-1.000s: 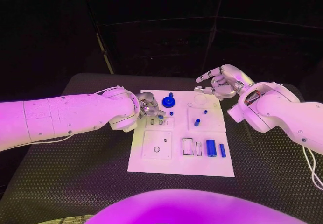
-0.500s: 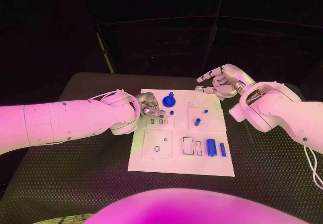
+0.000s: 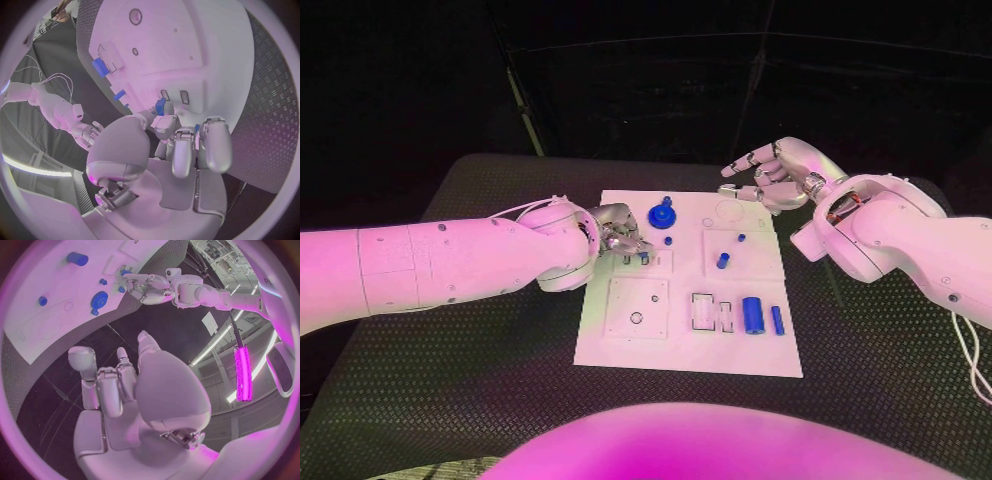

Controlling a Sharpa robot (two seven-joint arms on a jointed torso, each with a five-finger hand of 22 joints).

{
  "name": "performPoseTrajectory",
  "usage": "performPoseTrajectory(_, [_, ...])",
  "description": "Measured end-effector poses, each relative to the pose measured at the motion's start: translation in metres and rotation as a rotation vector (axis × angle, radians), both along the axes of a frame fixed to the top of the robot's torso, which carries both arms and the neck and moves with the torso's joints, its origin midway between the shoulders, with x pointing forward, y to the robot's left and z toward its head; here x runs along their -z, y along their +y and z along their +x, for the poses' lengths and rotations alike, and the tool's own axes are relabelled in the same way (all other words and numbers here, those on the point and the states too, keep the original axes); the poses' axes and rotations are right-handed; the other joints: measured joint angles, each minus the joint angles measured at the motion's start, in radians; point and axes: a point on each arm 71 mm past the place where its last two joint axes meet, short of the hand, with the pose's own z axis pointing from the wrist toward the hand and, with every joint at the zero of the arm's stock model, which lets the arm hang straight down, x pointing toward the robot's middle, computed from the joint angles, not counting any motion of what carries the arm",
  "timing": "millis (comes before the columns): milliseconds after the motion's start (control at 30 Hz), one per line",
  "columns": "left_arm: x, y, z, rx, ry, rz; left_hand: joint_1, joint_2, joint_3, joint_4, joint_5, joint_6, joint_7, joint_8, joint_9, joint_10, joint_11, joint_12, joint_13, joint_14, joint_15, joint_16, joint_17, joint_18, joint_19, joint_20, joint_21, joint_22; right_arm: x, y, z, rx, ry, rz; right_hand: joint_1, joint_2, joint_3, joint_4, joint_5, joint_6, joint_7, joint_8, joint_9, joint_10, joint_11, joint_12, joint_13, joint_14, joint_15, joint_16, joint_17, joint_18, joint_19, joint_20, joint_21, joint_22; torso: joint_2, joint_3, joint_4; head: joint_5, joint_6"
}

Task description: Assemble the parts on the task board

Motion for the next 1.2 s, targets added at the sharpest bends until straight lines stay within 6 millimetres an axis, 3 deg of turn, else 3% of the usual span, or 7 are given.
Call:
performPoseTrajectory(733, [0.0039, -0.0027, -0.0006, 0.027, 0.028, 0.021, -0.005, -0.004, 0.008, -0.003, 0.000, 0.000, 0.003, 0.004, 0.002, 0.000, 0.000, 0.000, -0.004, 0.000, 0.000, 0.000, 0.000, 0.000, 0.000, 0.000, 0.000, 0.000, 0.0008, -0.0007, 0.0010, -0.001, 0.002, -0.003, -0.004, -0.004, -0.004, 0.004, 0.000, 0.000, 0.000, 0.000, -0.001, -0.009, -0.005, -0.019, 0.000, 0.000, 0.000, -0.015, 0.000, 0.000, -0.018, 0.000, -0.016, -0.029, 0.000, 0.0010, 0.0005, 0.003, -0.002])
performPoseTrajectory(900, [0.0047, -0.0031, -0.0011, 0.035, 0.038, 0.028, -0.005, -0.005, 0.008, -0.003, 0.000, 0.000, 0.003, 0.004, 0.004, 0.000, 0.000, 0.000, -0.003, 0.000, 0.000, 0.000, 0.000, 0.000, 0.000, 0.000, 0.000, 0.000, 0.0011, -0.0010, 0.0018, 0.000, 0.001, -0.003, -0.008, 0.000, -0.014, 0.005, 0.005, 0.015, -0.003, 0.011, -0.001, -0.055, -0.008, -0.072, -0.024, 0.000, 0.000, -0.047, 0.000, 0.000, -0.071, -0.001, -0.067, -0.117, 0.000, 0.0009, 0.0007, 0.004, -0.002])
performPoseTrajectory(967, [0.0048, -0.0031, -0.0011, 0.037, 0.040, 0.030, -0.003, -0.006, 0.008, -0.003, -0.001, 0.000, 0.004, 0.004, 0.004, 0.000, 0.000, 0.000, -0.003, 0.000, 0.000, 0.000, 0.000, 0.000, 0.000, 0.000, 0.000, 0.000, 0.0012, -0.0011, 0.0020, -0.001, 0.000, -0.002, -0.008, 0.000, -0.018, 0.009, 0.005, 0.017, -0.005, 0.016, -0.001, -0.098, -0.009, -0.120, -0.074, 0.004, -0.004, -0.075, 0.000, 0.024, -0.130, -0.001, -0.125, -0.218, 0.000, 0.0009, 0.0007, 0.004, -0.002])
performPoseTrajectory(1033, [0.0047, -0.0031, -0.0009, 0.038, 0.041, 0.031, -0.001, -0.008, 0.008, -0.003, -0.003, 0.001, 0.003, 0.004, 0.004, 0.000, 0.000, 0.000, -0.003, 0.000, 0.000, 0.000, 0.000, 0.000, 0.000, 0.000, 0.000, 0.000, 0.0012, -0.0013, 0.0023, -0.001, -0.002, -0.001, -0.008, 0.000, -0.025, 0.011, 0.005, 0.017, -0.005, 0.019, -0.001, -0.170, -0.008, -0.203, -0.159, 0.003, -0.005, -0.133, -0.065, 0.032, -0.188, 0.000, -0.189, -0.306, 0.000, 0.0009, 0.0007, 0.004, -0.002])
performPoseTrajectory(1100, [0.0046, -0.0031, -0.0008, 0.039, 0.042, 0.032, -0.001, -0.008, 0.008, -0.003, -0.003, 0.002, 0.002, 0.004, 0.004, 0.000, 0.000, 0.000, -0.003, 0.000, 0.000, 0.000, 0.000, 0.000, 0.000, 0.000, 0.000, 0.000, 0.0012, -0.0015, 0.0026, -0.002, -0.003, 0.001, -0.008, 0.000, -0.025, 0.011, 0.005, 0.017, -0.005, 0.023, -0.001, -0.237, -0.007, -0.284, -0.241, -0.025, -0.008, -0.197, -0.154, 0.032, -0.213, 0.002, -0.227, -0.338, 0.000, 0.0009, 0.0007, 0.004, -0.002])
performPoseTrajectory(1200, [0.0046, -0.0031, -0.0007, 0.041, 0.043, 0.034, -0.002, -0.008, 0.012, 0.001, -0.003, 0.004, 0.003, 0.004, 0.004, 0.000, 0.000, 0.000, -0.005, 0.000, 0.000, 0.000, 0.000, 0.000, 0.000, 0.000, 0.000, 0.000, 0.0011, -0.0018, 0.0029, -0.003, -0.005, 0.006, 0.000, 0.008, -0.029, 0.015, 0.009, 0.015, -0.002, 0.030, -0.001, -0.394, -0.003, -0.507, -0.462, -0.138, -0.003, -0.414, -0.422, 0.032, -0.257, 0.009, -0.314, -0.389, 0.000, 0.0007, 0.0006, 0.004, -0.002])
